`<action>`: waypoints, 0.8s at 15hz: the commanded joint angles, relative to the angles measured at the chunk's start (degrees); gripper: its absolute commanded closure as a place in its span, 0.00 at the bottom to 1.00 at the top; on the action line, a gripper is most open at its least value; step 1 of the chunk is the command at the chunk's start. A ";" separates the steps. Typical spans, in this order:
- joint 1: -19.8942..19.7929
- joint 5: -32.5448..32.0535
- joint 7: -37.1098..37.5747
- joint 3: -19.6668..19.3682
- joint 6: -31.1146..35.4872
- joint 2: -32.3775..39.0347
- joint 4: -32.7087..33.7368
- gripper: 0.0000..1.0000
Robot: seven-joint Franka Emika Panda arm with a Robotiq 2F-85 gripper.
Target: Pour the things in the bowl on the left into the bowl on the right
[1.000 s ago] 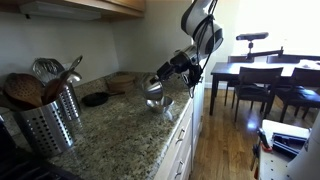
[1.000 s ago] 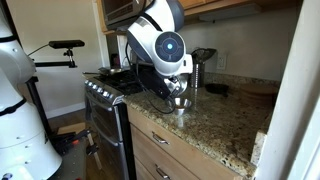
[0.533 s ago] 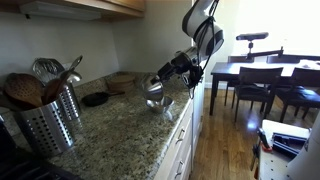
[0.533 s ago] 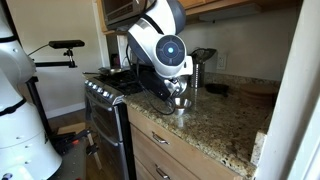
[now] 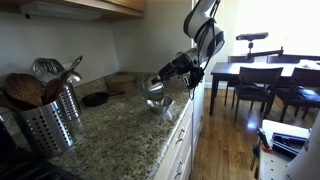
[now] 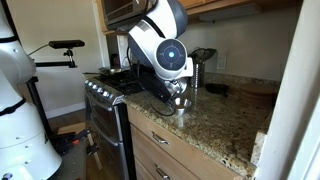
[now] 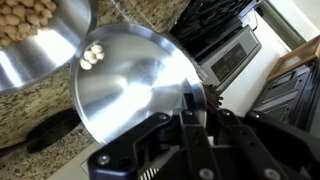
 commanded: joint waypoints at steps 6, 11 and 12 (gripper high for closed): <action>-1.56 2.44 -3.86 -0.77 -4.22 0.12 -1.22 0.92; -1.88 3.04 -5.50 -1.23 -6.22 0.32 -1.52 0.92; -1.89 3.06 -5.73 -1.32 -6.50 0.34 -1.61 0.92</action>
